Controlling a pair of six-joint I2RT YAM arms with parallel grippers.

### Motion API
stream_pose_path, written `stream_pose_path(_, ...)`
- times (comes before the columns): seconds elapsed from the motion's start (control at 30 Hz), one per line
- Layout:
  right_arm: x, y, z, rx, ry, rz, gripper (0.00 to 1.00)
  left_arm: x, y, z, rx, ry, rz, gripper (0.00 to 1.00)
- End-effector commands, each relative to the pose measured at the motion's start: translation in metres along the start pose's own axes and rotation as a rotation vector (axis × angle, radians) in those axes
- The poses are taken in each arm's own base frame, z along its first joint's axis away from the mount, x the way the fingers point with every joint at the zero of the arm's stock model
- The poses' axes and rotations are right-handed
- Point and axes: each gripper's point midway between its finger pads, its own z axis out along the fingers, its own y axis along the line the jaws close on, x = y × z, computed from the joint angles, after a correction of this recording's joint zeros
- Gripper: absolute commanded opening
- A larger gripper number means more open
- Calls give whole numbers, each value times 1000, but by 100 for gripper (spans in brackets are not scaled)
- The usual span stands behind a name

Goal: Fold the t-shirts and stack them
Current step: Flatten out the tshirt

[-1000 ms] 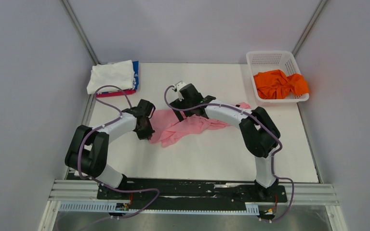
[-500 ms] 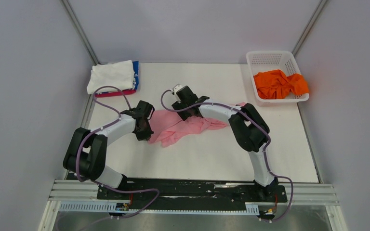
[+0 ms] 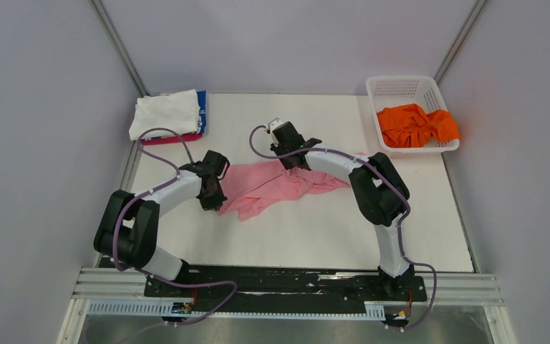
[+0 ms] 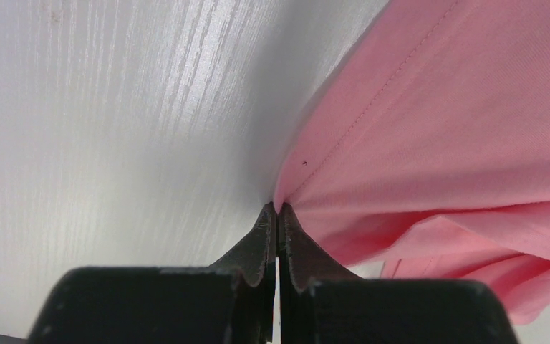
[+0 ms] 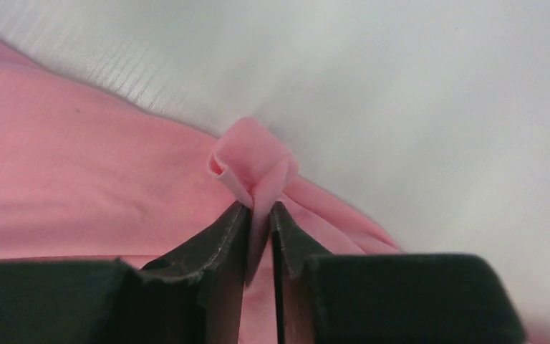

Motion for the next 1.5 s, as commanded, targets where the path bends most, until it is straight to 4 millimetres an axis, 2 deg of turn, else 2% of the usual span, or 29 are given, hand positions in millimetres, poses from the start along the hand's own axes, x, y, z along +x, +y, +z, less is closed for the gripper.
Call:
stream_pose_path(0.0,-27,-1,-19,-25,-88,42,10,-12,4,-10,-22,-52,-12,0)
stream_pose_path(0.03,-29,-2,-20,-23,-95,48,2,-14,5,-11,-29,-62,-18,0)
stream_pose_path(0.07,-30,-3,-21,-24,-99,55,0,-15,5,-12,-32,-65,-21,0)
stream_pose_path(0.2,-40,-19,-32,26,-153,118,0,-28,3,-22,-25,-118,-43,0)
stream_pose_path(0.3,-52,-52,-58,143,-225,206,0,-46,-1,-39,-10,-180,-57,0)
stream_pose_path(0.4,-55,-95,-97,247,-289,325,0,-71,-5,-67,23,-280,-67,0)
stream_pose_path(0.5,-58,-137,-149,309,-380,409,0,-100,-7,-108,68,-411,-109,0)
stream_pose_path(0.53,-61,-149,-170,326,-423,425,0,-108,-3,-118,62,-454,-121,0)
stream_pose_path(0.57,-63,-161,-191,348,-463,433,0,-119,-4,-140,93,-512,-144,0)
stream_pose_path(0.6,-66,-173,-214,373,-509,443,0,-128,-1,-153,96,-559,-156,0)
stream_pose_path(0.73,-81,-209,-315,479,-709,472,0,-166,-7,-244,285,-801,-217,0)
stream_pose_path(0.8,-89,-217,-367,512,-817,473,0,-176,-5,-292,386,-914,-238,0)
stream_pose_path(0.83,-93,-219,-399,515,-892,473,0,-177,-1,-313,423,-966,-234,0)
stream_pose_path(0.93,-103,-215,-476,481,-1075,456,0,-183,0,-386,586,-1106,-237,0)
stream_pose_path(1.03,-107,-208,-553,444,-1239,425,0,-176,0,-448,738,-1207,-167,0)
stream_pose_path(1.07,-107,-203,-571,421,-1267,408,0,-173,4,-473,780,-1250,-158,0)
stream_pose_path(1.1,-107,-197,-591,394,-1303,388,0,-168,2,-486,820,-1263,-124,0)
stream_pose_path(1.13,-108,-190,-608,357,-1333,358,0,-164,7,-507,854,-1293,-117,0)
stream_pose_path(1.27,-107,-162,-669,227,-1436,257,0,-144,21,-568,968,-1385,-56,0)
stream_pose_path(1.37,-102,-147,-709,167,-1510,191,0,-130,29,-597,1036,-1433,-17,0)
stream_pose_path(1.43,-97,-140,-730,144,-1549,163,0,-120,38,-617,1075,-1470,-7,0)
stream_pose_path(1.47,-95,-137,-737,133,-1560,151,0,-118,39,-620,1081,-1472,-2,0)
